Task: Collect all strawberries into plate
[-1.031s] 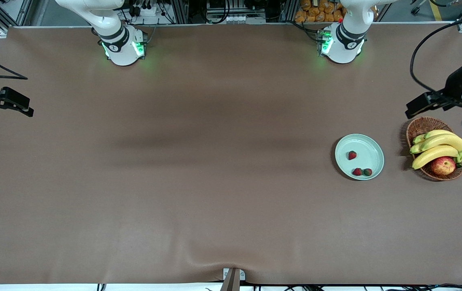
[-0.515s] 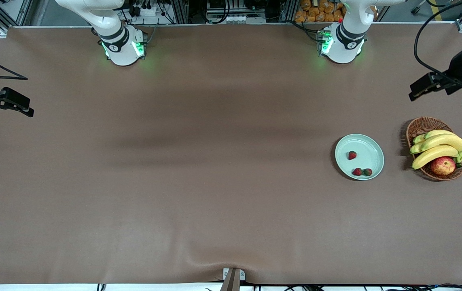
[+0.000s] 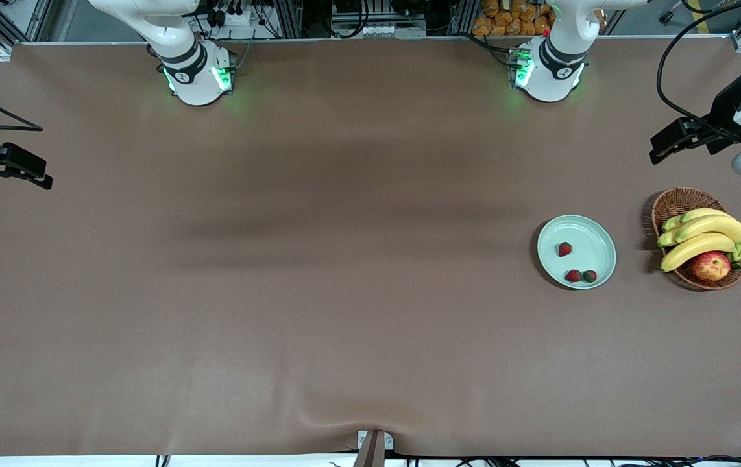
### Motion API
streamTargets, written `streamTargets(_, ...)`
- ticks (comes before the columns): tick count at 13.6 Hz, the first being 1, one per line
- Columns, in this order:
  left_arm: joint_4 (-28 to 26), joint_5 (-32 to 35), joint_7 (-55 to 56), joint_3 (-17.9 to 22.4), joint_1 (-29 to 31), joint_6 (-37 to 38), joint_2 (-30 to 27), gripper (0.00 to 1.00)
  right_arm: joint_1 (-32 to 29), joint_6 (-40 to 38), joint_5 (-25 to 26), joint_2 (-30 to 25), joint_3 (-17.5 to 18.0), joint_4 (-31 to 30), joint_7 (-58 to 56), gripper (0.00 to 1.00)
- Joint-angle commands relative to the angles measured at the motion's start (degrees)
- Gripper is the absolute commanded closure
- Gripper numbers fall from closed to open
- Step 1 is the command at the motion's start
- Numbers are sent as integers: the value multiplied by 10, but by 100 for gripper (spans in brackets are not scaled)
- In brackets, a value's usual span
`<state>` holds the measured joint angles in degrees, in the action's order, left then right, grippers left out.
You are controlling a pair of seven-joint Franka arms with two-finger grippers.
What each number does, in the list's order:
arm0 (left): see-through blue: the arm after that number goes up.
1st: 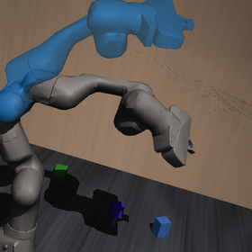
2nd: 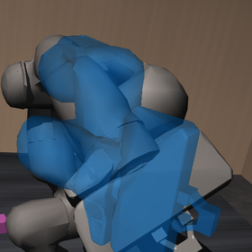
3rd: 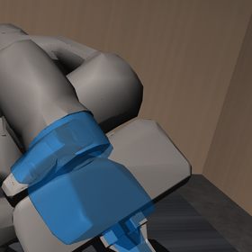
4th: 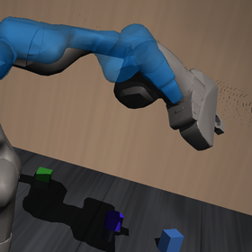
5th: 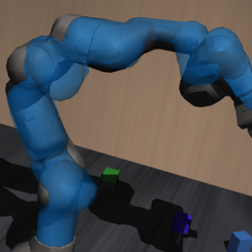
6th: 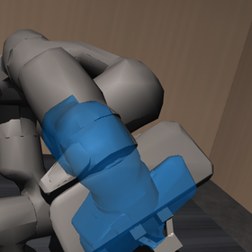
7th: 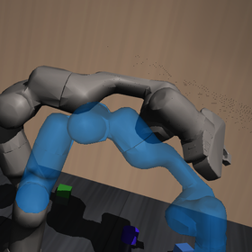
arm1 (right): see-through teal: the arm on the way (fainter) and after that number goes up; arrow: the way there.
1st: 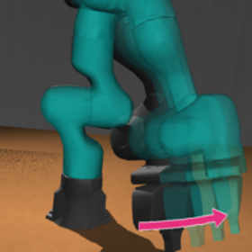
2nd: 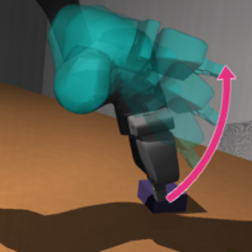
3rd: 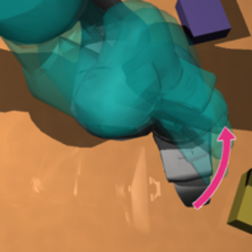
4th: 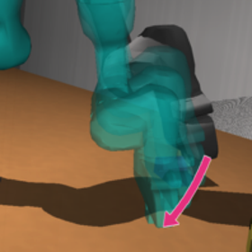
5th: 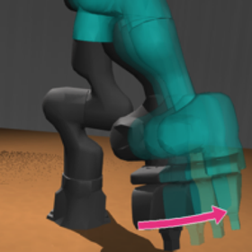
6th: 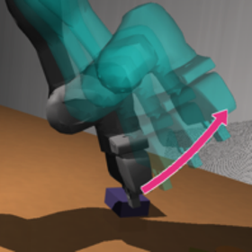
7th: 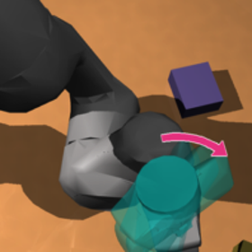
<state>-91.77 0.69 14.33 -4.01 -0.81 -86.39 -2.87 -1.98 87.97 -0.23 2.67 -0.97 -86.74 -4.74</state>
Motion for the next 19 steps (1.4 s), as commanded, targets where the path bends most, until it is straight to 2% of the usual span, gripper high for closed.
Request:
streamTargets(1,-3,-12,-12,5,2,-7,-4,0,-5,-1,-2,1,4,4,4,0)
streamTargets(15,-9,-11,-19,3,-2,-4,-5,0,-6,-3,-5,1,4,10,4,0)
streamTargets(19,7,-4,-22,4,0,-1,-5,0,-8,-2,-15,1,4,10,3,0)
